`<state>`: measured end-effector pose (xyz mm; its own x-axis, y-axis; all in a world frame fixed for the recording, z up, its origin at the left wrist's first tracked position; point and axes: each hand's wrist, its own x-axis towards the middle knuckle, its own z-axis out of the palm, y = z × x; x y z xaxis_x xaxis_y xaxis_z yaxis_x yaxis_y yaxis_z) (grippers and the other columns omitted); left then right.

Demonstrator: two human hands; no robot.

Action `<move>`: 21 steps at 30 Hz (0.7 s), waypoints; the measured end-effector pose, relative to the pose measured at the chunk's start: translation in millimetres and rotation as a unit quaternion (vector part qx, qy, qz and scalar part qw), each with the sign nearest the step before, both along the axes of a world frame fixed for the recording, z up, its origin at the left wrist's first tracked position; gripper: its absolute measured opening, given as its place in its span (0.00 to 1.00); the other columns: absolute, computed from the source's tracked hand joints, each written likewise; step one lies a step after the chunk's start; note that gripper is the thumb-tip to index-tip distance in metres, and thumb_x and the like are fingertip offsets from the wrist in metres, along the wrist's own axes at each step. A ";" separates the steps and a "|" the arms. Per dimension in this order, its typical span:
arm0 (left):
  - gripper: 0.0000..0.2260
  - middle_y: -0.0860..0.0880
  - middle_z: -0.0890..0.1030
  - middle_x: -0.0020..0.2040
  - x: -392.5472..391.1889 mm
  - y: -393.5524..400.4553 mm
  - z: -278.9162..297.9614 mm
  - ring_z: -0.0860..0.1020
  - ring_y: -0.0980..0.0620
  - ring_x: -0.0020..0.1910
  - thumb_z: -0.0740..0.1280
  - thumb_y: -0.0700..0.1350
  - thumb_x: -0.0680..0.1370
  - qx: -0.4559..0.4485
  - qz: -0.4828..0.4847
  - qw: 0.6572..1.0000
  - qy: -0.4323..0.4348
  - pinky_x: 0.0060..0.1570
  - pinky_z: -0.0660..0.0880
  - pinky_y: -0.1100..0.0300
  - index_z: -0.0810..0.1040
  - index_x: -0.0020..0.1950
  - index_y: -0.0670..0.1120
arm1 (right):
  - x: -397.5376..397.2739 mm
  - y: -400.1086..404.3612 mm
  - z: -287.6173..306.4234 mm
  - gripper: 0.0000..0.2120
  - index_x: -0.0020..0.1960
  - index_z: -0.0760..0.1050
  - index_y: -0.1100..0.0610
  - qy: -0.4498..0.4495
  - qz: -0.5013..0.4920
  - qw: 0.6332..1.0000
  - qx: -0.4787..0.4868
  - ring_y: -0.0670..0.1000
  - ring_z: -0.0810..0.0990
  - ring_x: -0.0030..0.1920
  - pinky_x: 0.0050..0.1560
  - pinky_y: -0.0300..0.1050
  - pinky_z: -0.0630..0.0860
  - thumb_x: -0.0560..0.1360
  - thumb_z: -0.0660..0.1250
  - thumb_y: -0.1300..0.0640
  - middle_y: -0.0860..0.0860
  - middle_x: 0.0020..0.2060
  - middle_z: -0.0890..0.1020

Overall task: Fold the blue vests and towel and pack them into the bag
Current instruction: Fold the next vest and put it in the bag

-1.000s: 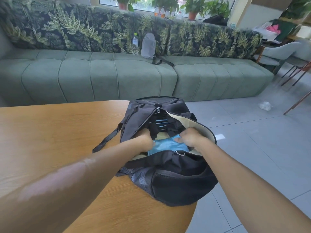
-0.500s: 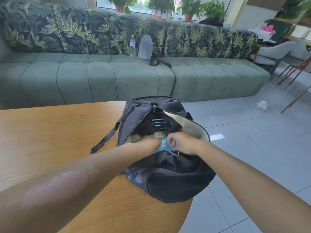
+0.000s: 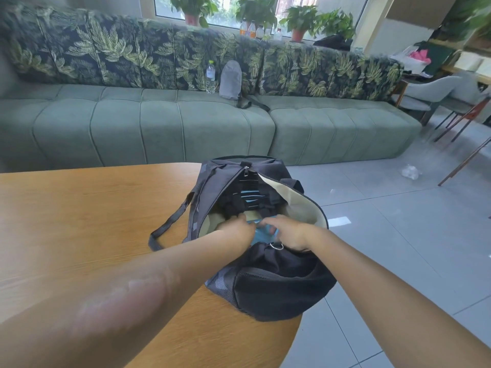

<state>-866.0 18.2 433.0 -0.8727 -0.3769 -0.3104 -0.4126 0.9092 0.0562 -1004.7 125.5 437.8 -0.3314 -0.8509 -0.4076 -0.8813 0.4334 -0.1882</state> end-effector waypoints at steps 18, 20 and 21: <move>0.11 0.52 0.75 0.62 160.9 -12.3 98.8 0.70 0.50 0.65 0.63 0.50 0.84 -0.013 -0.117 0.951 0.287 0.62 0.72 0.53 0.76 0.64 0.49 | 87.3 15.4 87.6 0.19 0.69 0.71 0.57 -0.046 -0.154 0.958 -0.238 0.52 0.72 0.46 0.52 0.50 0.72 0.80 0.57 0.64 0.52 0.50 0.74; 0.12 0.53 0.73 0.66 207.8 -18.4 97.2 0.69 0.51 0.66 0.64 0.48 0.83 -0.018 -0.086 0.942 0.325 0.61 0.73 0.54 0.76 0.66 0.50 | 117.4 15.7 101.4 0.18 0.71 0.71 0.56 -0.043 -0.134 0.955 -0.261 0.51 0.73 0.47 0.53 0.49 0.72 0.82 0.55 0.60 0.55 0.53 0.76; 0.12 0.54 0.72 0.67 231.3 -21.4 93.7 0.70 0.51 0.65 0.65 0.48 0.83 -0.024 -0.064 0.942 0.328 0.61 0.74 0.55 0.75 0.66 0.51 | 133.1 16.1 107.5 0.19 0.73 0.69 0.56 -0.030 -0.116 0.957 -0.265 0.50 0.74 0.51 0.58 0.47 0.72 0.84 0.53 0.60 0.55 0.57 0.77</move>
